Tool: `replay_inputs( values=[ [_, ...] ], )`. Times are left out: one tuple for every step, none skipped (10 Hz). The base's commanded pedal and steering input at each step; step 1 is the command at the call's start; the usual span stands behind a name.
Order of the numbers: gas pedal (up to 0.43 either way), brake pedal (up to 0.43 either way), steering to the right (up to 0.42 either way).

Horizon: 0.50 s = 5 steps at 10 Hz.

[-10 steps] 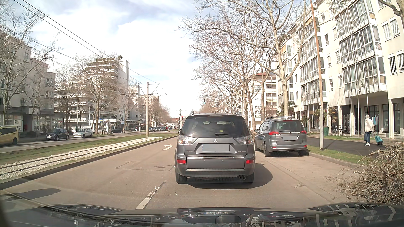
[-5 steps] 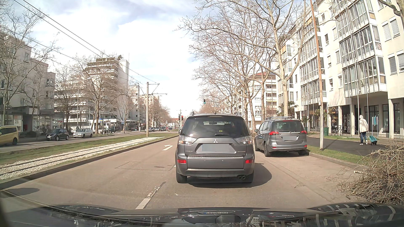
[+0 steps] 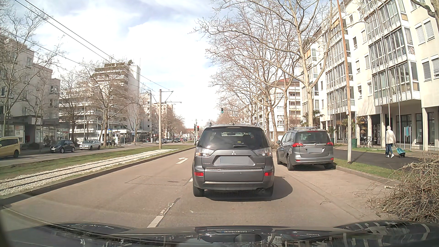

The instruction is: Follow the waypoints while adhering to traffic rules and regulations

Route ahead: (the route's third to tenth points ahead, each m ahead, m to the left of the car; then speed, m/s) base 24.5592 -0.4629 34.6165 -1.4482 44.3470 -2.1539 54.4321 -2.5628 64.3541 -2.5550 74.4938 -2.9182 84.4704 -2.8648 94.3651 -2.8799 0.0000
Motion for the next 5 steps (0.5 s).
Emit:
replay_inputs(
  values=[
    [0.000, 0.256, 0.005],
    [0.000, 0.256, 0.005],
    [0.000, 0.262, 0.005],
    [0.000, 0.256, 0.005],
    [0.000, 0.244, 0.005]
  ],
)
